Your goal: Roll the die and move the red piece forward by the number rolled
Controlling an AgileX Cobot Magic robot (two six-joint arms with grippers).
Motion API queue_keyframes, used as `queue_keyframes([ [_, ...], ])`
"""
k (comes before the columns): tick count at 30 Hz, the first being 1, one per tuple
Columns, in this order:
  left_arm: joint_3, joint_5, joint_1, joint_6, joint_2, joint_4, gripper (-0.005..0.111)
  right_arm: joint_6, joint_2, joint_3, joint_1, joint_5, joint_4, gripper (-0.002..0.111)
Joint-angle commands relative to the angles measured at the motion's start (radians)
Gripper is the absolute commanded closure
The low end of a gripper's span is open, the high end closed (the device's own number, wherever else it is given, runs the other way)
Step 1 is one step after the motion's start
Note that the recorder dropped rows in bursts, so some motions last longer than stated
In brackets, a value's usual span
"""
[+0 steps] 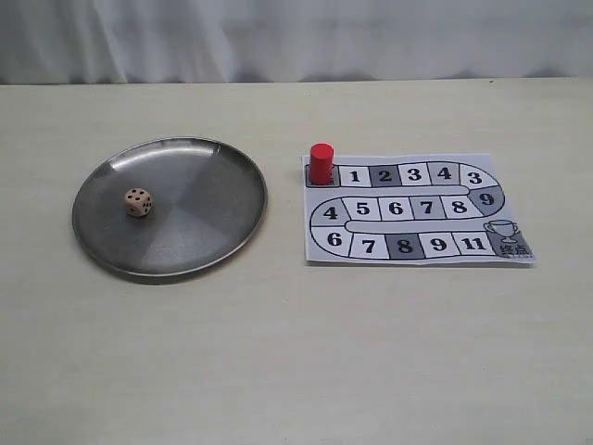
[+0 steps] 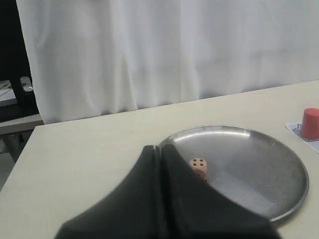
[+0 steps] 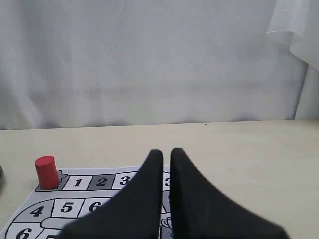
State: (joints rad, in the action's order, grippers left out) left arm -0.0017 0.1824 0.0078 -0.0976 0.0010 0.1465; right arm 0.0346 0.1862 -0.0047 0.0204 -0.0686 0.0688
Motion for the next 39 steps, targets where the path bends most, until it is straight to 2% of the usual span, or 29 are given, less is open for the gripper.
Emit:
queue_keyframes([
  [1,0.002,-0.009,-0.008,-0.001,-0.001,-0.002,0.107,-0.006,-0.003,0.005,0.000,-0.005,0.002,0.104],
  [31,0.002,-0.009,-0.008,-0.001,-0.001,-0.002,0.107,-0.018,-0.003,0.005,0.000,-0.008,0.002,0.104],
  [36,0.002,-0.009,-0.008,-0.001,-0.001,-0.002,0.107,-0.152,-0.003,0.005,0.000,-0.090,0.123,0.104],
  [39,0.002,-0.009,-0.008,-0.001,-0.001,-0.002,0.107,-0.154,-0.003,0.005,0.000,-0.175,0.124,0.104],
])
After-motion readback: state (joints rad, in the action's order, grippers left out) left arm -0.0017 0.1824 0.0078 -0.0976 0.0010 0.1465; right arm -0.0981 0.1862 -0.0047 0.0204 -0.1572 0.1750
